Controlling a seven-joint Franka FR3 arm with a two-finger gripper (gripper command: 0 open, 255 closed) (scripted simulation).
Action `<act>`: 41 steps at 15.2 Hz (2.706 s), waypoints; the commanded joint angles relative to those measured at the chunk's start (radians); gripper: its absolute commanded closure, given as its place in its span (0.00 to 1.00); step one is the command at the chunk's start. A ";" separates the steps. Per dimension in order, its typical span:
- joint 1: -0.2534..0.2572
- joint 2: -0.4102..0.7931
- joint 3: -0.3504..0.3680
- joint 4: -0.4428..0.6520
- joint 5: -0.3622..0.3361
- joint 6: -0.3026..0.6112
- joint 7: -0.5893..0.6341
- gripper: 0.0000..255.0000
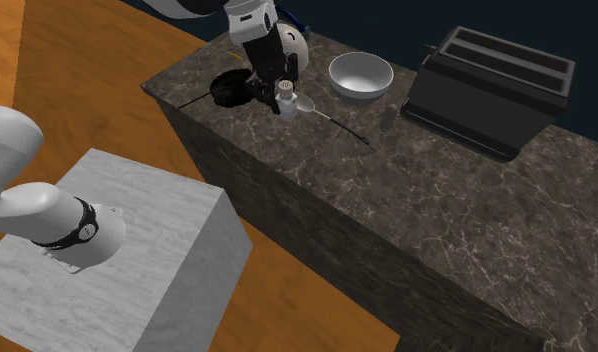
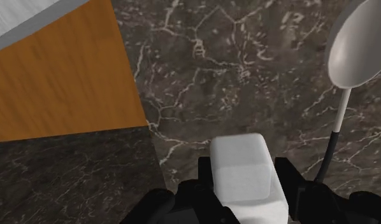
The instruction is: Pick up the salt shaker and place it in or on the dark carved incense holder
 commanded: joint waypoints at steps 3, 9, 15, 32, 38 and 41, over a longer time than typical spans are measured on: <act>0.047 -0.034 0.048 -0.023 0.029 -0.026 0.075 1.00; 0.118 -0.055 0.127 -0.028 0.057 -0.078 0.199 1.00; 0.188 -0.013 0.219 0.012 0.037 -0.152 0.358 1.00; 0.350 0.247 0.236 0.040 -0.205 -0.173 0.687 1.00; 0.350 0.246 0.235 0.040 -0.205 -0.173 0.687 1.00; 0.350 0.246 0.235 0.040 -0.205 -0.173 0.687 0.00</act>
